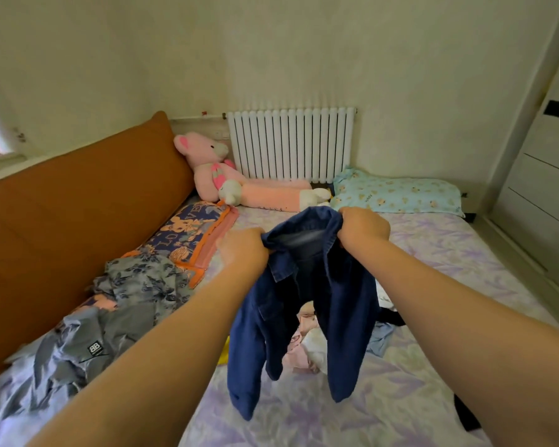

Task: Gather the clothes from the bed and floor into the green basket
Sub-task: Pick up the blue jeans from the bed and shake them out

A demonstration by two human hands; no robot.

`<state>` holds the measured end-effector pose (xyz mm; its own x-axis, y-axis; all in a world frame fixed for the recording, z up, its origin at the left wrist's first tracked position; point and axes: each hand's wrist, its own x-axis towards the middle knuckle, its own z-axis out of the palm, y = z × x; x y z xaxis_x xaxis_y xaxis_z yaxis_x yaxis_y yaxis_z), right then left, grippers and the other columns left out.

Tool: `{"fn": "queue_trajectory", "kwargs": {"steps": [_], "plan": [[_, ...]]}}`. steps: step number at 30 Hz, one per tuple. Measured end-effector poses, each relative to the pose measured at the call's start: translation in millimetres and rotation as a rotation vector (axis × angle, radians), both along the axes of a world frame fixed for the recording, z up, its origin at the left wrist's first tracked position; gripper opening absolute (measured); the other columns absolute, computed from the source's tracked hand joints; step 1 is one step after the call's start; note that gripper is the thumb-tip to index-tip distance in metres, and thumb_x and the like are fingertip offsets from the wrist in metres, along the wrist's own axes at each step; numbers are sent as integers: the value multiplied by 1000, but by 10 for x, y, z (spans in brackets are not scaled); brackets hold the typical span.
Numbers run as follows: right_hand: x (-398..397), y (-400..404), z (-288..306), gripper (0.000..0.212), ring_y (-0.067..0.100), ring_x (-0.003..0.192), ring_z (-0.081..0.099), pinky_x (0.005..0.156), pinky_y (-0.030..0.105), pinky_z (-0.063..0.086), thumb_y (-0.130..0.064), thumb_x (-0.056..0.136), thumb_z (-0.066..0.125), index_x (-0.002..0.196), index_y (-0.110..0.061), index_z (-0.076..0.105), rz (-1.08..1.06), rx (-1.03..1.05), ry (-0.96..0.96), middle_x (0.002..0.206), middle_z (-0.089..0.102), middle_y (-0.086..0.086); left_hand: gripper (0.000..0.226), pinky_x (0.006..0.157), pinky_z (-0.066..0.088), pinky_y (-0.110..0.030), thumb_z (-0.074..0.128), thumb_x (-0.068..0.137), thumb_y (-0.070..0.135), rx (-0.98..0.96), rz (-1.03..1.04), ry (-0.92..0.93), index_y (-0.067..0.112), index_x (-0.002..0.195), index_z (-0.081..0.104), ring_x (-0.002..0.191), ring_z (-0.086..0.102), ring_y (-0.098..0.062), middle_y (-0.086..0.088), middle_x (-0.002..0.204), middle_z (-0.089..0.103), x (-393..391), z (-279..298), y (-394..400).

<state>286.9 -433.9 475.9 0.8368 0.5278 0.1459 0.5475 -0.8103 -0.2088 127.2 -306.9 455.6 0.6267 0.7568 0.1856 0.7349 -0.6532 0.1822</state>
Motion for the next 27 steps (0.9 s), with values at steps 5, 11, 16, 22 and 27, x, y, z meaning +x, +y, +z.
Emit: {"fn": "queue_trajectory", "kwargs": {"steps": [5,11,16,22,27], "plan": [[-98,183,-102,30,27,115,49,91,38,41,-23,91,49,119,-23,60,-30,15,-33,129,49,6,22,70,39,-34,58,92,32,-341,-110,-81,11,98,60,95,57,-31,-14,94,56,-24,-36,70],[-368,369,-171,32,29,104,60,74,29,41,-28,95,40,108,-12,64,32,163,334,117,63,11,39,66,44,-36,40,99,35,-360,43,-161,3,108,61,93,62,-36,-18,98,65,-59,-126,84],[-591,568,-53,26,30,83,69,75,35,58,-21,94,41,89,-3,59,4,306,738,93,68,16,58,97,49,-44,38,97,51,-1061,214,-622,8,135,48,113,58,-35,-18,127,58,56,-49,-18],[-584,672,-23,23,35,88,69,84,46,57,-22,89,45,77,-7,58,94,491,740,91,71,21,48,65,46,-30,58,89,19,-1096,-106,-408,19,132,37,94,55,-23,-9,117,54,-82,-76,-61],[-771,715,58,8,29,90,61,78,41,51,-17,88,56,87,-10,60,343,614,798,90,63,14,31,74,46,-40,52,94,19,-567,-4,-342,3,120,53,97,59,-36,-23,115,60,83,-216,-42]]}}
